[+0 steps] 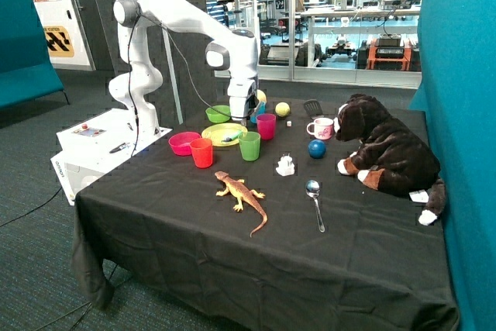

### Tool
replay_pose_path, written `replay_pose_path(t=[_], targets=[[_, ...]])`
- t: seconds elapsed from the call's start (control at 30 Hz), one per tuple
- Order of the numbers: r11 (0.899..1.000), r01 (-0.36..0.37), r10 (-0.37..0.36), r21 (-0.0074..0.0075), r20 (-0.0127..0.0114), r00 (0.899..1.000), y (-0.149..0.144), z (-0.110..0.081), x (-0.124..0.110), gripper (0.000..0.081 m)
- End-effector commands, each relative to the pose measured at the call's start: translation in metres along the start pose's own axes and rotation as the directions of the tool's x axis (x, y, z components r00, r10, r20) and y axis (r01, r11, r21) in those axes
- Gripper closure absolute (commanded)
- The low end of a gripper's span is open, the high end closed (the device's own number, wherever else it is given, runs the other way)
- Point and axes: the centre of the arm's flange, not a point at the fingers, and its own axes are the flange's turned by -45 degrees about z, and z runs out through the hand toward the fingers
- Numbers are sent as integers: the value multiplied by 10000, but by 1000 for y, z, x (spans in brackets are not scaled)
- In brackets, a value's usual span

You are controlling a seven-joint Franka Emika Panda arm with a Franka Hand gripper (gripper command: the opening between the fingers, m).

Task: Match the cups with the appropriate bowls

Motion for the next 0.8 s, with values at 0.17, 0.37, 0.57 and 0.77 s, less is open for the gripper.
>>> replay_pose_path(t=[0.17,0.37,0.57,0.77], targets=[[9998,177,-177,-30,-58,9998,-6,24,-5,450],[9997,233,-233,-31,-58,9997,-6,26,-5,453],[9995,315,-316,-31,-58,9995,-6,28,0,456],[9994,350,-350,-31,-58,9994,-6,29,7,460]])
